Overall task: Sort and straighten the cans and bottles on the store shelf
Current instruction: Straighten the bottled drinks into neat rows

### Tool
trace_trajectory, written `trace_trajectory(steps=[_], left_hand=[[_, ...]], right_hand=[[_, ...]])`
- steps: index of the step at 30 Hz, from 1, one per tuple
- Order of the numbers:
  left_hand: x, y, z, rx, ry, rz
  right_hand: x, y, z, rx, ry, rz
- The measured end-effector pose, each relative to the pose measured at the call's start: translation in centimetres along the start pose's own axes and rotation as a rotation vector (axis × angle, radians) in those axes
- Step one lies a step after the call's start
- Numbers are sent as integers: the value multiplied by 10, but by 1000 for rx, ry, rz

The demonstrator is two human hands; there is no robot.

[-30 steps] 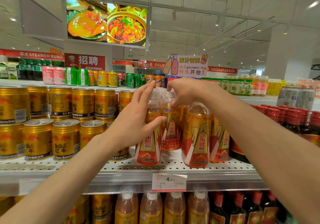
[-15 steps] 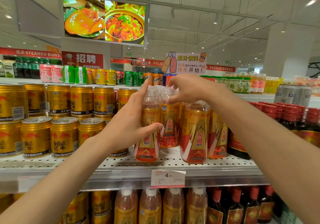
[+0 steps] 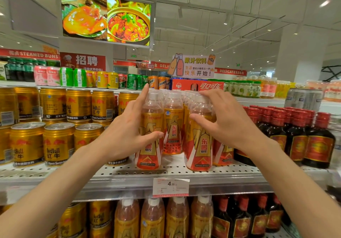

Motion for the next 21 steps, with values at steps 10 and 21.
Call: trace_trajectory(steps=[10, 21], left_hand=[[1, -4, -5, 33, -87, -88], [4, -4, -2, 39, -87, -117]], right_hand=[[-6, 2, -3, -53, -74, 226], [-32, -23, 17, -121, 65, 353]])
Point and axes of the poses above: each hand's wrist, its own z-axis towards the middle knuckle, its own x-axis out of the back of the hand, y = z × x, the point moved 8 cm from there along z, towards the middle knuckle, and after that the axes turned 6 degrees about -y, right-handed, at the moved point
